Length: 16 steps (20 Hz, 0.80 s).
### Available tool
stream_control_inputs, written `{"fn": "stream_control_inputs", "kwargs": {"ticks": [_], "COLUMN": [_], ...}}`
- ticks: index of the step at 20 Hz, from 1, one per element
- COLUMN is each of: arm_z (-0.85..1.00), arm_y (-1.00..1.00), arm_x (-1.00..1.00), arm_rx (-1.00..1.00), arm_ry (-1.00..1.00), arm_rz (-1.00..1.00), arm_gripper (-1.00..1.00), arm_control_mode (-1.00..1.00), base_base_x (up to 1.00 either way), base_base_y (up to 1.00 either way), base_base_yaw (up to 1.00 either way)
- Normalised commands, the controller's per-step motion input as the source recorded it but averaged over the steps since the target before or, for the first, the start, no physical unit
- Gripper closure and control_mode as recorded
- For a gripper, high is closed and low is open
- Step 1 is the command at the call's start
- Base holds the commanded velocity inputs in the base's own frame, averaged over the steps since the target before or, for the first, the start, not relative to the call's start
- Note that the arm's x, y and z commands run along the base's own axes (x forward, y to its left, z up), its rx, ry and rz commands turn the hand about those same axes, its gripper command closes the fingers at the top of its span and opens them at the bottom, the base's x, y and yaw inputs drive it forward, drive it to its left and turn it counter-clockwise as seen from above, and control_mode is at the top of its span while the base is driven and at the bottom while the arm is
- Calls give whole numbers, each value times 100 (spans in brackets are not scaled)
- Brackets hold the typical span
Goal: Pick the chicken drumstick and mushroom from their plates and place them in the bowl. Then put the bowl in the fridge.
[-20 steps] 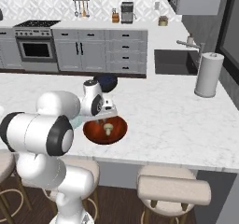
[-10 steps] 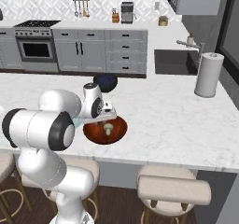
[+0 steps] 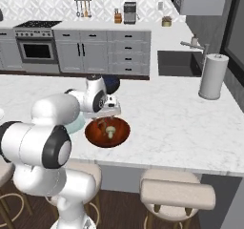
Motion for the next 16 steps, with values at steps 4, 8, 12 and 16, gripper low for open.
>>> {"fn": "stream_control_inputs", "kwargs": {"ticks": [4,8,12,16], "arm_z": [48,8,-27,-61], "arm_y": [-98,-96,-26,0], "arm_x": [-59,-42,-7,0], "arm_rx": [26,22,4,2], "arm_ry": [0,4,0,0], "arm_rz": [-30,-35,-22,-17], "arm_gripper": [-100,-100,-100,-100], "arm_control_mode": [-100,-100,-100,-100], "base_base_x": [0,0,0,0], "base_base_y": [0,0,0,0], "base_base_yaw": [0,0,0,0]}}
